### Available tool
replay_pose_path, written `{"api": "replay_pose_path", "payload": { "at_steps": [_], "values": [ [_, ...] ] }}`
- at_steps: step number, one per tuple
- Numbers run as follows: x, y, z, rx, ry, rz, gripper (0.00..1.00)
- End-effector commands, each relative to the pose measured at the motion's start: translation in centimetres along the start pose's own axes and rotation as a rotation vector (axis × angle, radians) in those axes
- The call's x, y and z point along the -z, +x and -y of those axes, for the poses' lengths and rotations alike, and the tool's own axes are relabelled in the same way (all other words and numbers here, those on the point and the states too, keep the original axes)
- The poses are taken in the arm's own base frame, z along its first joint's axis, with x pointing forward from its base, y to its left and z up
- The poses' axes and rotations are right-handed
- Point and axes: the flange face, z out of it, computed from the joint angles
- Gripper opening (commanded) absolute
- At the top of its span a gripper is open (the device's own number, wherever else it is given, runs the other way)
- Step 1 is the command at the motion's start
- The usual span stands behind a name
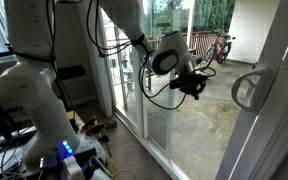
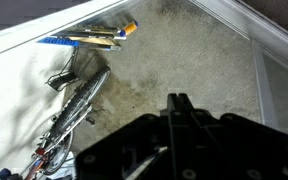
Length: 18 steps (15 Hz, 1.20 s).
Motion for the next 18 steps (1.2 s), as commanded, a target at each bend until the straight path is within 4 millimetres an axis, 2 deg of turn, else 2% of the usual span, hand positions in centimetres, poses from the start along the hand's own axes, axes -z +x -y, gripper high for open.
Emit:
{"api": "replay_pose_path", "payload": {
  "at_steps": [1,11,15,16,18],
  "values": [
    [2.2,-1.5,3.0,0.065,-0.004,-0.017,0.05],
    [7.0,-4.6,7.9,0.001,0.053,0.001,0.05],
    [9.8,-5.6,9.9,-0.04,0.075,0.001,0.06],
    [7.5,-4.8,8.6,-0.003,0.063,0.0,0.06],
    [8.7,-5.1,9.2,-0.02,0.067,-0.001,0.06]
  ]
}}
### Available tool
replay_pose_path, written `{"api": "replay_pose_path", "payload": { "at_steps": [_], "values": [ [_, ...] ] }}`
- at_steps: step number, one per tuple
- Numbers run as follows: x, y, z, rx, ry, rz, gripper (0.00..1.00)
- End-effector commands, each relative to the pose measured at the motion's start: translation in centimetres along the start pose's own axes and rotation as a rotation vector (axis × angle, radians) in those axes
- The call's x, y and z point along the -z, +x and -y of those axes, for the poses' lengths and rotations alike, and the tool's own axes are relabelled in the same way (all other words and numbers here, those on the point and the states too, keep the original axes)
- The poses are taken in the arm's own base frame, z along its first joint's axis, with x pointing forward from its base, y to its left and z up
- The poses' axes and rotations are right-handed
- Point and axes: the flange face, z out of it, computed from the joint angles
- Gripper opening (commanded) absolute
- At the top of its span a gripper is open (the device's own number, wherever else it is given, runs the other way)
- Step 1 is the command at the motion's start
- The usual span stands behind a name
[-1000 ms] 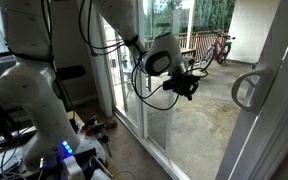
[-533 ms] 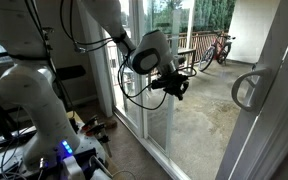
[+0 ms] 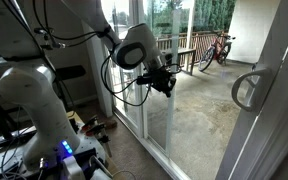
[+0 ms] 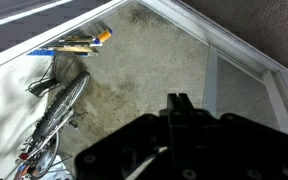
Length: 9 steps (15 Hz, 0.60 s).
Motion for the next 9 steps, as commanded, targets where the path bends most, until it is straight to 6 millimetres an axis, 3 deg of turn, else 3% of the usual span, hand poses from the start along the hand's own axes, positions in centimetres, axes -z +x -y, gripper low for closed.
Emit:
{"api": "replay_pose_path", "payload": {
  "at_steps": [1,9],
  "values": [
    [0.34,-0.13,0.14,-0.002,0.0,-0.001,0.06],
    [0.6,-0.2,0.21,-0.003,0.001,0.0,0.06]
  ]
}}
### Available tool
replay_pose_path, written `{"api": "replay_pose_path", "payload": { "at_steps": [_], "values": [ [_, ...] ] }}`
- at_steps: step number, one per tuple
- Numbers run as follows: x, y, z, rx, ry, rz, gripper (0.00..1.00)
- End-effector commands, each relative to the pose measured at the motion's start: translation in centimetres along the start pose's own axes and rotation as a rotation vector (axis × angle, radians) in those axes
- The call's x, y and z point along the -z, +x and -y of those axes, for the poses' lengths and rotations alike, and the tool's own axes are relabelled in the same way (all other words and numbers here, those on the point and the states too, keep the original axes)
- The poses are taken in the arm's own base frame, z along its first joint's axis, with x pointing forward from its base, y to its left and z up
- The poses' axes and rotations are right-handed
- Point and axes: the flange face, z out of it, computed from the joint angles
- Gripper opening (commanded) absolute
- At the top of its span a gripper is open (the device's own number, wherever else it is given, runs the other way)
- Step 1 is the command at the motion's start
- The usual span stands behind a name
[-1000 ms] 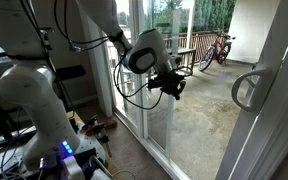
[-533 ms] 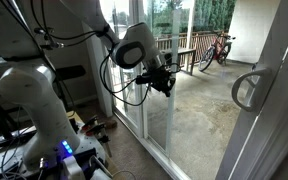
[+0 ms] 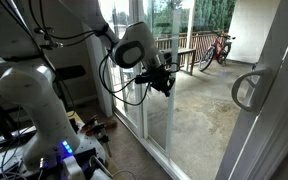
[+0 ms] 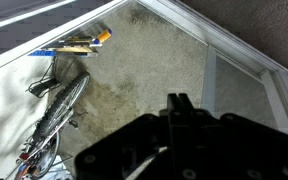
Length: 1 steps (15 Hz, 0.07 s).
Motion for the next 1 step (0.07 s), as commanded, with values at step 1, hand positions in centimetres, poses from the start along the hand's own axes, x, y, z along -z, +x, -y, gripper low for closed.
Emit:
{"api": "replay_pose_path", "payload": {
  "at_steps": [1],
  "values": [
    [0.0,0.0,0.0,0.0,0.0,0.0,0.06]
  ]
}}
